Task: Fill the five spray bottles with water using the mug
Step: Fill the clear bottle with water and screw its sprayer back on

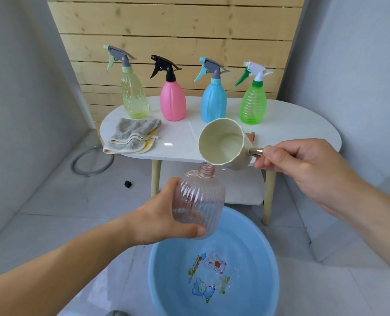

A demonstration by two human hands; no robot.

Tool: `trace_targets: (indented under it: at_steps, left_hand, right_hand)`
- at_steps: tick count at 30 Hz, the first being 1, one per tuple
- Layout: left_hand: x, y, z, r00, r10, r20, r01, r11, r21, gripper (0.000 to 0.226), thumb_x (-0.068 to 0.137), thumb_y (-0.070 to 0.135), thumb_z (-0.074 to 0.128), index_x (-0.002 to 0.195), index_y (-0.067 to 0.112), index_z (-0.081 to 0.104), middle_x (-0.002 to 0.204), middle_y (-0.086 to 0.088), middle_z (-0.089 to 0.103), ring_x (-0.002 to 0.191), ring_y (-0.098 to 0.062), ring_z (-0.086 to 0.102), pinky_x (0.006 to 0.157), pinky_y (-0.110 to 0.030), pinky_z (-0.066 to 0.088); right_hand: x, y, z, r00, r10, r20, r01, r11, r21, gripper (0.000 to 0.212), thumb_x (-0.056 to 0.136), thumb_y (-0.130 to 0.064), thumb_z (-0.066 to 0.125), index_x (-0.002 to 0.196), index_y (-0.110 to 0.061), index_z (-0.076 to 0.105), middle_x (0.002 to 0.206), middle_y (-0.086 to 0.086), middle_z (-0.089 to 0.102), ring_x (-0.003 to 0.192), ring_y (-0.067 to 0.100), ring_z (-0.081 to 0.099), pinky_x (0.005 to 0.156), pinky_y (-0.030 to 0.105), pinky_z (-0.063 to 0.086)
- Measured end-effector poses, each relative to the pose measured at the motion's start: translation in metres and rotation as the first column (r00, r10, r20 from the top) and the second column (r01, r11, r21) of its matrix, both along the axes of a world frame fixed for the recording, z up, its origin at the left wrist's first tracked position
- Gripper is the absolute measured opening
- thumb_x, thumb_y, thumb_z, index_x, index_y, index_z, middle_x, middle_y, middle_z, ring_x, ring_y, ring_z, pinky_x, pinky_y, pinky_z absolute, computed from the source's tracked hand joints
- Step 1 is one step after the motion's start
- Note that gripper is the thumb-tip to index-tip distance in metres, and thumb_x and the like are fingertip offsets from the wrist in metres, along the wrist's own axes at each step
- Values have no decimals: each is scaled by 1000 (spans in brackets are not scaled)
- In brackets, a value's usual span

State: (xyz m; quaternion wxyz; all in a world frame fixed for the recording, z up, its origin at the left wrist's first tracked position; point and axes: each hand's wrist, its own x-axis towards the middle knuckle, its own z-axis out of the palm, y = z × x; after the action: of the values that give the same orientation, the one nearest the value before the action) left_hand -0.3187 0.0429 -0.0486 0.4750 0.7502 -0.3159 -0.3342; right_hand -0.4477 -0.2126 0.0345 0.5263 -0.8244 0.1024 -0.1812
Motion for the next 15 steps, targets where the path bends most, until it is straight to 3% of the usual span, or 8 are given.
trace_targets:
  at_steps: [3,8,15]
  left_hand:
    - [-1,-2,0,1000,-12,-11,11,999,-37,94,73,8,92,142,33,34,130,-2,62,115,-11,71,92,-26,59]
    - [-5,-5,1,1000,-7,-29,4,994,-108,93,73,2,89,141,40,39,131,-4,64,115,-16,72,90,-23,58]
    - [-6,-8,-1,999,-10,-31,7,994,-107,94,69,11,89,144,36,39,130,-1,65,118,-15,71,94,-26,58]
  right_hand:
    - [-1,1,2,1000,-11,11,11,998,-58,28,84,-47,63,80,-25,80,87,-6,78,96,9,71,103,46,48]
    - [-6,3,7,999,-48,21,51,989,-136,23,93,-29,62,78,-25,79,85,-10,77,94,6,70,102,44,48]
    - [-9,5,9,997,-68,45,75,982,-174,22,93,-27,64,76,-27,79,82,-9,77,91,11,71,98,47,50]
